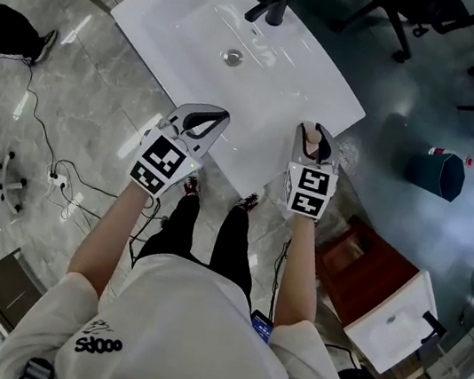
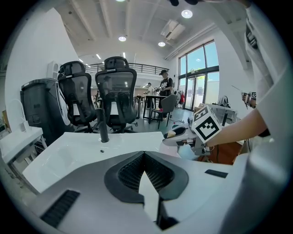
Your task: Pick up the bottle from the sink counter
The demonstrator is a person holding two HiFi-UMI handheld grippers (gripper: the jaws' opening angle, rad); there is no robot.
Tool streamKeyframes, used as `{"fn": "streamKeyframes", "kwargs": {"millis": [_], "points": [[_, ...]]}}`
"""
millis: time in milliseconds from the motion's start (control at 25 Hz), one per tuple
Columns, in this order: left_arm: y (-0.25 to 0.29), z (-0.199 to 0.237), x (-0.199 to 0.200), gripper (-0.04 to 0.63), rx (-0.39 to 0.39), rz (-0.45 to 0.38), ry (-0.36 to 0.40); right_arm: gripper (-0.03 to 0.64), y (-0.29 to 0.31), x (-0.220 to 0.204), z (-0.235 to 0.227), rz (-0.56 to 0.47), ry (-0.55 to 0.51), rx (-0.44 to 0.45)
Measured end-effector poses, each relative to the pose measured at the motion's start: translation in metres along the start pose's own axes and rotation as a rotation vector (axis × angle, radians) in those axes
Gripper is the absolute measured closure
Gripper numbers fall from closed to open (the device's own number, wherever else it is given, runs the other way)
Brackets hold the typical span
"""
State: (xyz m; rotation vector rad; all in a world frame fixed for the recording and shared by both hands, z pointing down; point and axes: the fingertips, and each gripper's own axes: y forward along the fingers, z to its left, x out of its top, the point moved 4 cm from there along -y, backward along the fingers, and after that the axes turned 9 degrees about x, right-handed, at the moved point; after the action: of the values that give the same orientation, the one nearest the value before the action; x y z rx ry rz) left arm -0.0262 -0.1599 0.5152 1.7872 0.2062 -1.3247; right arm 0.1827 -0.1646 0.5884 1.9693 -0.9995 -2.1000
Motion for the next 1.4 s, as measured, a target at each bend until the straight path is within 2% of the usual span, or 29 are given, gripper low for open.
{"fn": "streamKeyframes", "kwargs": {"millis": [720, 1000, 1400], "points": [[-0.001, 0.002, -0.003, 0.591, 0.004, -0.002, -0.012, 0.486, -0.012, 0.005, 0.001, -0.061, 0.025, 0.013], [-0.008, 0.008, 0.007, 0.591, 0.021, -0.031, -0.01, 0.486, -0.031, 0.04, 0.003, -0.109, 0.003, 0.027], [-0.032, 0.023, 0.043, 0.591, 0.058, -0.12, 0.012, 0.487, -0.067, 0.104, 0.018, -0.174, -0.034, 0.045]]}}
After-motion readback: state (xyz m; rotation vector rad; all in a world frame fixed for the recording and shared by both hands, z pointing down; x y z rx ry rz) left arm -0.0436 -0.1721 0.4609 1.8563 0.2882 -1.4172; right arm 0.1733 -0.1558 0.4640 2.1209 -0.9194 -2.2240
